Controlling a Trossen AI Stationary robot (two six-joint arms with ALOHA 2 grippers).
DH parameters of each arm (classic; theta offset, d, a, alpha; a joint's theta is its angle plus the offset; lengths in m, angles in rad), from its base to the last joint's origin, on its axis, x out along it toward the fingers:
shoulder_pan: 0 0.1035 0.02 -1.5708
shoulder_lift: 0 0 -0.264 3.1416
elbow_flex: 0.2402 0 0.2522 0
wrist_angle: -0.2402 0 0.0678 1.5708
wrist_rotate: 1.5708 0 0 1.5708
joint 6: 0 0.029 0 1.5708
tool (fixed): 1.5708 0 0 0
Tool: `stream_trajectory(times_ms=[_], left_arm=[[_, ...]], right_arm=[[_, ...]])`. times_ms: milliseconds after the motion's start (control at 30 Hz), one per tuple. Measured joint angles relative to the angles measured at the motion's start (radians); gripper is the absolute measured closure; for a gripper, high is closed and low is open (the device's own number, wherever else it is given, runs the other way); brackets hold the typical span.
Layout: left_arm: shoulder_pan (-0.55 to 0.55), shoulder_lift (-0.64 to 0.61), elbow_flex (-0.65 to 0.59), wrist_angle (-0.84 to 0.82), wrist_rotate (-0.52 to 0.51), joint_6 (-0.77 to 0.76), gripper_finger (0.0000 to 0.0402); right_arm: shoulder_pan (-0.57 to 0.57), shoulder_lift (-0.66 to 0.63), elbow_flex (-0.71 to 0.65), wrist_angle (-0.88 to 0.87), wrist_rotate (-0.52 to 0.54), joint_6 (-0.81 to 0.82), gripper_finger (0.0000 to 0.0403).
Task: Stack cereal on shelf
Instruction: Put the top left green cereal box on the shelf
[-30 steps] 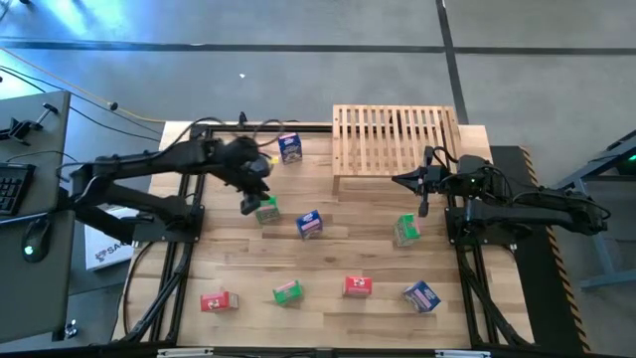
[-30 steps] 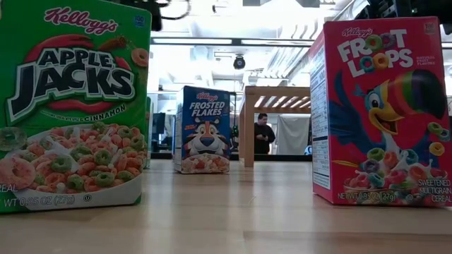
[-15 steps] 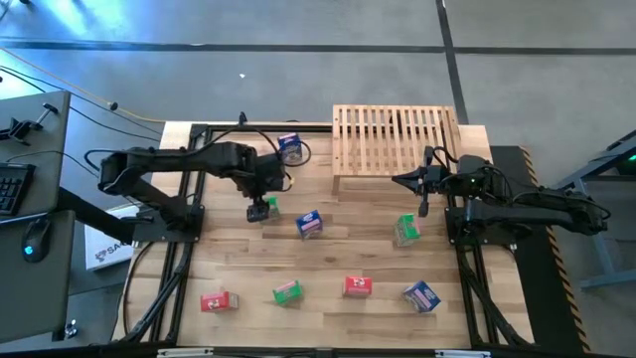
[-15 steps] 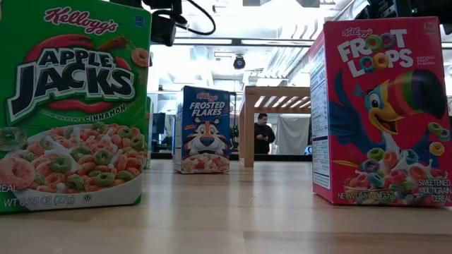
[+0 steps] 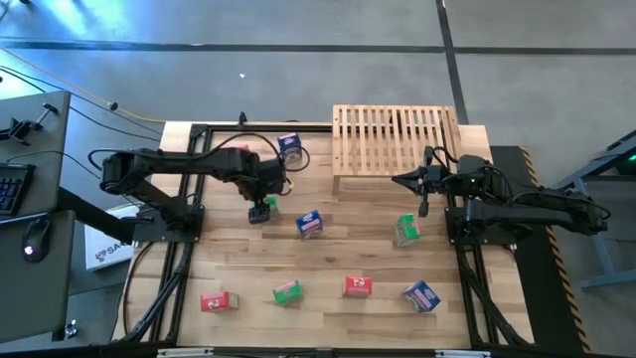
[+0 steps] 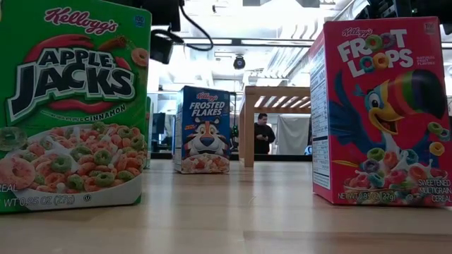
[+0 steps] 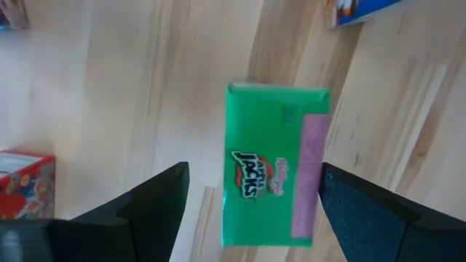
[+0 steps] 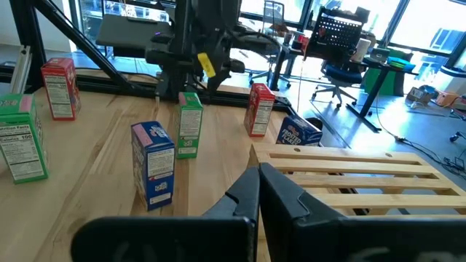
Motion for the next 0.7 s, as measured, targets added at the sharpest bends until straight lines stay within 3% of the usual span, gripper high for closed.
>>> stream_trajectory(times_ms=[233, 533, 700], left_arm=[[-0.007, 0.000, -0.063, 0.002, 0.029, 0.009, 0.0131], [-0.007, 0.000, -0.064, 0.000, 0.062, 0.046, 0.0223], [-0.001, 0.000, 0.019, -0.072, 0.055, 0.141, 0.0258]], right_arm=[[0.000, 0.000, 0.000, 0.000, 0.000, 0.000, 0.0402], [0.000, 0.000, 0.000, 0.000, 0.000, 0.000, 0.0402], [0.000, 0.000, 0.000, 0.000, 0.000, 0.000, 0.0402]])
